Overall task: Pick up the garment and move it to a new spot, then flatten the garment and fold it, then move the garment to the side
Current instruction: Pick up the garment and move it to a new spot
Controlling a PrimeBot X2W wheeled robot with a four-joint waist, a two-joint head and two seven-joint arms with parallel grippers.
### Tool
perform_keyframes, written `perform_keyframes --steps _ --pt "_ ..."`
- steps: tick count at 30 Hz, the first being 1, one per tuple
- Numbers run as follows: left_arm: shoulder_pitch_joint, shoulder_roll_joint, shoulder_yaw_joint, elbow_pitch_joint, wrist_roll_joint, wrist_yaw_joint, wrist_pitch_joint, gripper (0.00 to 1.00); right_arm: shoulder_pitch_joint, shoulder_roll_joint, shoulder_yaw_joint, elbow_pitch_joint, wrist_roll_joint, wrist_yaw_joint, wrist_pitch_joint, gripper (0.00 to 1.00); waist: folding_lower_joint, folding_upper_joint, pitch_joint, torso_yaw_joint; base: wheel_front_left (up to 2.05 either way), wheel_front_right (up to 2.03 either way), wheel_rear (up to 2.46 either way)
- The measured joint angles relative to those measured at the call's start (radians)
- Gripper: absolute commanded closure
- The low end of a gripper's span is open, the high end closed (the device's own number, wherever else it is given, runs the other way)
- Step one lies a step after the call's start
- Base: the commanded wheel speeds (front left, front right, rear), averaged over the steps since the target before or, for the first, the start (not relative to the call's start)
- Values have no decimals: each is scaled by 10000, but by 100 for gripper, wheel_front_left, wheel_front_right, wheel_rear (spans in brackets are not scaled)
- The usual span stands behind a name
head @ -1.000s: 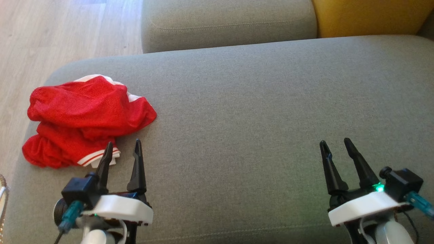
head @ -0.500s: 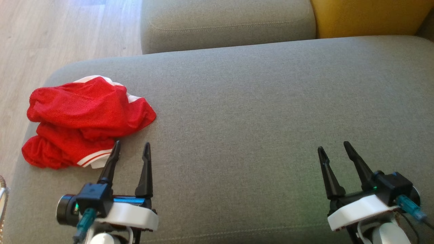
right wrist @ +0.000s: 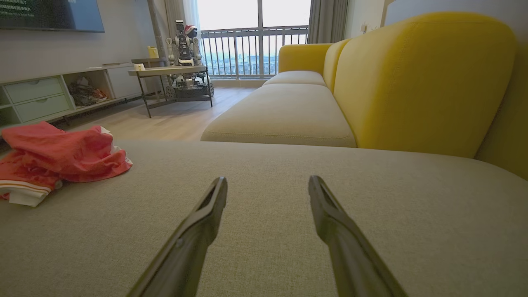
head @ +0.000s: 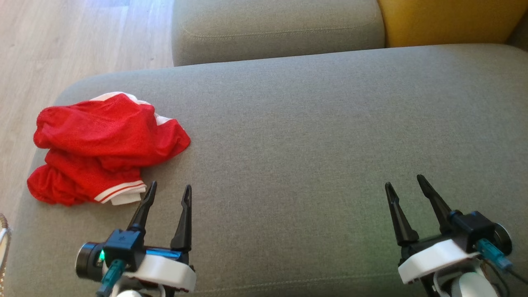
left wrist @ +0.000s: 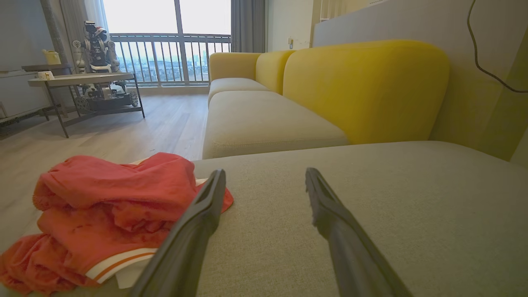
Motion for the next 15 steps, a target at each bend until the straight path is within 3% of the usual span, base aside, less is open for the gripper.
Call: perform_keyframes --steps 7,15 --pt "-4 -128 153 186 4 -67 0 0 11 0 -38 -15 -86 0 -27 0 1 0 14 268 0 0 0" --pt "-3 -171 263 226 10 73 0 0 66 -4 77 -56 -98 0 -36 0 0 0 -39 1106 0 0 0"
